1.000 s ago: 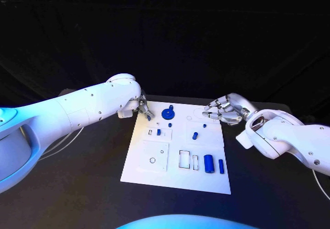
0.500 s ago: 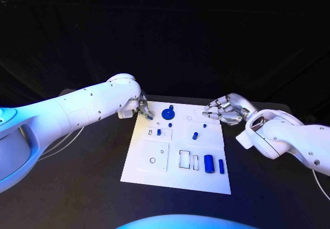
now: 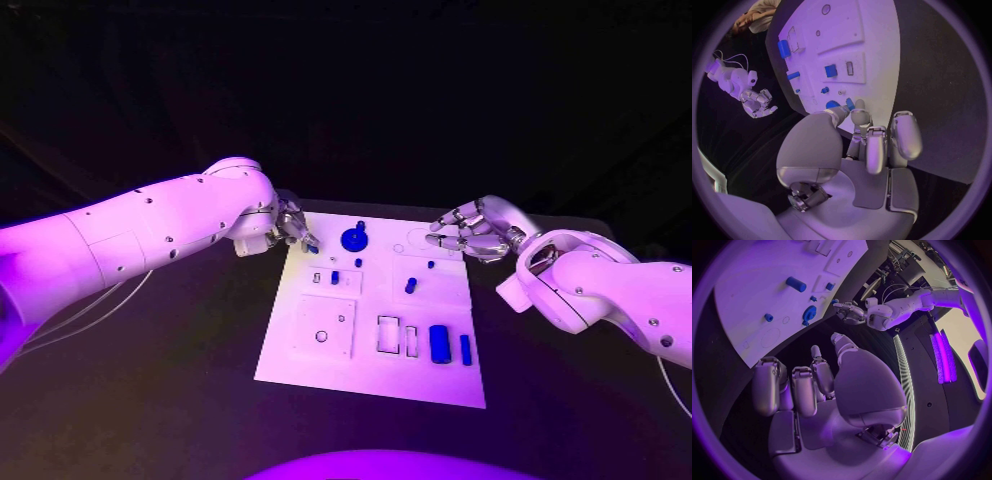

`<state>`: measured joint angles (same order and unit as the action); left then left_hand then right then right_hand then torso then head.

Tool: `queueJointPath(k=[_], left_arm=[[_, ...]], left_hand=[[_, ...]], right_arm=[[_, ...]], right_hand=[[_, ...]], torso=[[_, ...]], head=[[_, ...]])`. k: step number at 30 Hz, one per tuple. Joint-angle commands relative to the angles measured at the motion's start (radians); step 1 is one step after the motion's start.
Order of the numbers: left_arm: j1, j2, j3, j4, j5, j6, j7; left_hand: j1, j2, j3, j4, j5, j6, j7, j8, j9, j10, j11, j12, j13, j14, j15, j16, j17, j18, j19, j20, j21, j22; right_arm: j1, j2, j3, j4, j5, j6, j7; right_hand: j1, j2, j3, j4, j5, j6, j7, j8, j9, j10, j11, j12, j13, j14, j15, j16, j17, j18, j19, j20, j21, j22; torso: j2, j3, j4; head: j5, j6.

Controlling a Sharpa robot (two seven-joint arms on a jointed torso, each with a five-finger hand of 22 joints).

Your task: Assemble the parts on the task board

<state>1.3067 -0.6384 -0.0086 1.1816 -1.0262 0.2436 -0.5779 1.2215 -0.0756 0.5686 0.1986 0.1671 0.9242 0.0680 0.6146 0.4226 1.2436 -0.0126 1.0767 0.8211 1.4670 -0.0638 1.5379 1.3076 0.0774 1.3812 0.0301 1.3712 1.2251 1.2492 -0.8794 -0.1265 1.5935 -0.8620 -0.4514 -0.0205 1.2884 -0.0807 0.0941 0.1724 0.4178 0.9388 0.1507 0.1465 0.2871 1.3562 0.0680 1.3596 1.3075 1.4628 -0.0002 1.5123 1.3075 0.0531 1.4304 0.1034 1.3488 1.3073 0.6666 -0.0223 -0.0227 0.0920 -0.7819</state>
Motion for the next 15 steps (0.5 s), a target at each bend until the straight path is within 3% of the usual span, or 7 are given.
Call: queueJointPath(k=[1, 6, 15], left_arm=[[0.001, -0.026, 0.002, 0.048, 0.037, -0.071, 0.032], [-0.002, -0.068, 0.001, 0.106, 0.008, -0.093, 0.055], [-0.024, -0.113, -0.001, 0.17, -0.07, -0.144, 0.089]], left_hand=[[-0.013, -0.003, 0.171, -0.164, -0.004, 0.005, -0.005, 0.006, 0.003, 0.009, 0.0, 0.002, 0.002, 0.096, -0.005, 0.008, 0.242, -0.001, 0.01, 0.0, 0.007, 0.003], [-0.019, -0.018, 0.185, -0.178, -0.005, 0.004, -0.006, 0.011, 0.005, 0.008, -0.001, -0.002, -0.003, 0.096, -0.006, 0.008, 0.243, -0.001, 0.01, 0.0, 0.007, 0.003], [-0.013, -0.06, 0.198, -0.219, -0.026, 0.005, -0.006, 0.024, 0.011, 0.016, -0.002, -0.005, -0.005, 0.097, -0.007, 0.011, 0.245, -0.003, 0.015, -0.001, 0.012, 0.012]], right_arm=[[0.0, -0.001, 0.0, 0.001, 0.003, 0.01, 0.008], [0.0, -0.003, 0.0, 0.002, 0.004, 0.01, 0.007], [0.0, -0.005, 0.0, 0.003, 0.004, 0.01, 0.007]], right_hand=[[-0.005, 0.008, 0.0, 0.006, 0.006, 0.003, -0.003, 0.007, -0.001, -0.001, -0.003, 0.001, 0.019, 0.083, -0.007, -0.004, 0.164, 0.006, -0.007, -0.002, -0.006, 0.101], [-0.004, 0.008, 0.0, 0.005, 0.008, 0.003, -0.003, 0.007, -0.001, -0.001, -0.003, 0.001, 0.019, 0.083, -0.007, -0.004, 0.164, 0.006, -0.007, -0.002, -0.007, 0.101], [-0.004, 0.009, 0.0, 0.006, 0.008, 0.003, -0.003, 0.007, -0.001, -0.002, -0.003, 0.001, 0.018, 0.083, -0.007, -0.004, 0.163, 0.006, -0.007, -0.002, -0.007, 0.101]], torso=[[-0.002, 0.0014, 0.0021], [-0.002, 0.0004, 0.0025], [-0.001, 0.0007, 0.0023]], head=[[0.002, 0.002], [0.003, 0.001], [0.01, 0.0]])
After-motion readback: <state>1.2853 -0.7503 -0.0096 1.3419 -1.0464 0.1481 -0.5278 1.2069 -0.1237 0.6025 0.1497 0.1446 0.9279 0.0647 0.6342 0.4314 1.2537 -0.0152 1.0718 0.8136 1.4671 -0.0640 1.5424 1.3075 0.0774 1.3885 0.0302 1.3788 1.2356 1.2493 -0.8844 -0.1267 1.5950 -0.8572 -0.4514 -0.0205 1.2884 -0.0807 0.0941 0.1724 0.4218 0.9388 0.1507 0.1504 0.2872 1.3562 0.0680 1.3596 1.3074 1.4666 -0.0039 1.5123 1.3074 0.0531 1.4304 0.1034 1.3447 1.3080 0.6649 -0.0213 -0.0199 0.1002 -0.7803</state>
